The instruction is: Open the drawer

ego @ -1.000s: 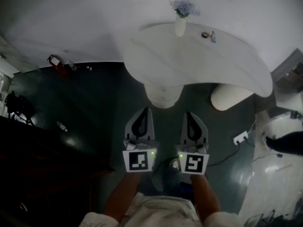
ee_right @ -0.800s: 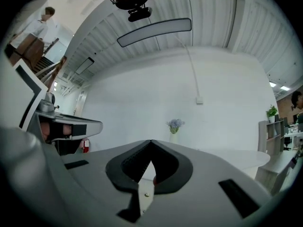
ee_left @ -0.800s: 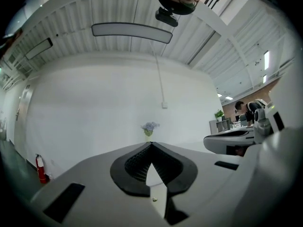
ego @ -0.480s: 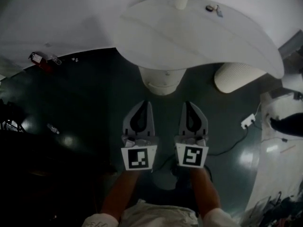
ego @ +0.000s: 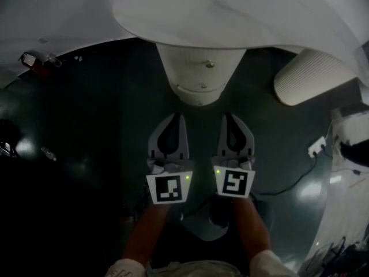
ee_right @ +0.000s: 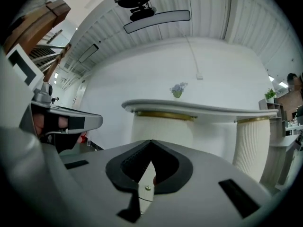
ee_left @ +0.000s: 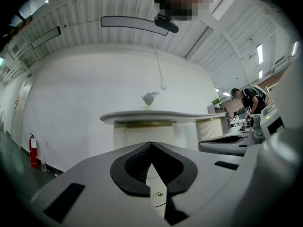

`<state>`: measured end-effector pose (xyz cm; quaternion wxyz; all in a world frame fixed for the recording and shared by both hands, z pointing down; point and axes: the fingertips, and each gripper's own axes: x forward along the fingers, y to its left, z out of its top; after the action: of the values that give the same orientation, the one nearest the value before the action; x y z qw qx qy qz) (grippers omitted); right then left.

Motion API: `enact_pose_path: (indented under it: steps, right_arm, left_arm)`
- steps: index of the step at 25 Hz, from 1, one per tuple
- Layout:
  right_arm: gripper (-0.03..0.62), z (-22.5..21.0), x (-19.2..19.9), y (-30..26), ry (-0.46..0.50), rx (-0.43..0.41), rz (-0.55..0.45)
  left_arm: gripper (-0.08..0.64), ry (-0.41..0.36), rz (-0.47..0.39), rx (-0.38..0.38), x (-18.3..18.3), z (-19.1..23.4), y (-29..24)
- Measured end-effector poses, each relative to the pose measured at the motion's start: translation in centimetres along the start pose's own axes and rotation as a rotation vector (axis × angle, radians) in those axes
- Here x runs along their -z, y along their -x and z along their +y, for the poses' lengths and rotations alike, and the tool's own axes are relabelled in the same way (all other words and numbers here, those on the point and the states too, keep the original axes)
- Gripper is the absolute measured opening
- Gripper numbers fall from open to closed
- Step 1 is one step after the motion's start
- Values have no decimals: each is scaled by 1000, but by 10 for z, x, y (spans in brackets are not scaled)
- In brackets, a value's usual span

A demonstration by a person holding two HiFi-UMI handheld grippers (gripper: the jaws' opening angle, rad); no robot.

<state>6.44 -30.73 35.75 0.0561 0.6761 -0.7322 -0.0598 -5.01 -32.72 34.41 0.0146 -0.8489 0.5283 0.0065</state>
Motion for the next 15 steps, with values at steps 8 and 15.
enact_pose_path:
  steps: [8,15]
  right_arm:
    - [5,10,104,-20,22,-15,7]
    - [5,16,166,-34,19,-7,-14]
  left_arm:
    - [2,-24,-18,-3,99,-3,-23]
    - [2,-33,-75,9,149,-3,-39]
